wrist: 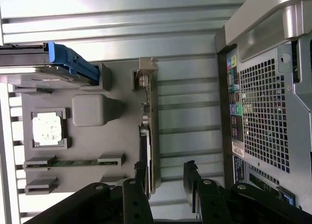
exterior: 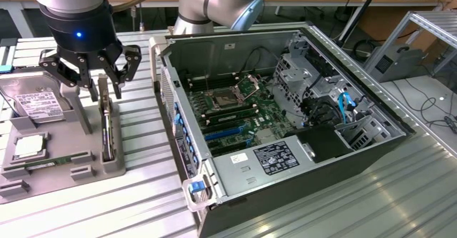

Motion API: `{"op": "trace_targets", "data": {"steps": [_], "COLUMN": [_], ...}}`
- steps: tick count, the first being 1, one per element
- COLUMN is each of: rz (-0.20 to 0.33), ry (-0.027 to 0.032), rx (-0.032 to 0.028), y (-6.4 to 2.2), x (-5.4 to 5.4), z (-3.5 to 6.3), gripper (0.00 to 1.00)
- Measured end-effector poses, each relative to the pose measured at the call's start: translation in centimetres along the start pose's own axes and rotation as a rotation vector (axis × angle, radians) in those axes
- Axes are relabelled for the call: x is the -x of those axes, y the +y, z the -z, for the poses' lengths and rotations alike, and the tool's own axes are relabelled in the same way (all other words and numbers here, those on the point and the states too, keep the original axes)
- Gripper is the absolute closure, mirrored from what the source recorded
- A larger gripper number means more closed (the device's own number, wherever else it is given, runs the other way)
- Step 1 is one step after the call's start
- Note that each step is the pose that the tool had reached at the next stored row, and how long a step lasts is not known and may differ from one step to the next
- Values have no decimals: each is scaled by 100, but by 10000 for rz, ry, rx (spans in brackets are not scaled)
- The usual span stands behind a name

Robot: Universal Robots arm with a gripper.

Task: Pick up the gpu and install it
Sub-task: 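Pick up the gpu and move the gpu toward the slot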

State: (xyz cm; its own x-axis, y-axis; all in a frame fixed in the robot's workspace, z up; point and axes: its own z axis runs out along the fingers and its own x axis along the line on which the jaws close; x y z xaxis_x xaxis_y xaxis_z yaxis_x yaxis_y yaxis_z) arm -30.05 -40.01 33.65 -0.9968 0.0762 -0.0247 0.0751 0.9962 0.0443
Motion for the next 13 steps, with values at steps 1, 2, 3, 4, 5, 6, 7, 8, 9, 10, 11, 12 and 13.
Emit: {"op": "trace_targets", "data": {"steps": [1,2,3,4,5,6,7,8,9,10,11,12,13], "rz": [0,0,0,0,0,0,0,0,0,0,0,0,0], "ry": [0,0,0,0,0,0,0,0,0,0,0,0,0], "rx": [0,0,0,0,0,0,0,0,1,0,1,0,0], "y": [0,0,-1,-1,-1,-2,-2,-3,-3,-4,-5,-5,-5], "x": [-1,-2,-2,-3,-4,-5,-7,-9,-9,-11,-12,-13,-14], "z": [-3,-7,-10,-13,-20,-24,-30,-36,-41,-47,-55,-60,-65], "gripper": [56,56,56,56,56,56,56,56,56,56,56,56,56]}}
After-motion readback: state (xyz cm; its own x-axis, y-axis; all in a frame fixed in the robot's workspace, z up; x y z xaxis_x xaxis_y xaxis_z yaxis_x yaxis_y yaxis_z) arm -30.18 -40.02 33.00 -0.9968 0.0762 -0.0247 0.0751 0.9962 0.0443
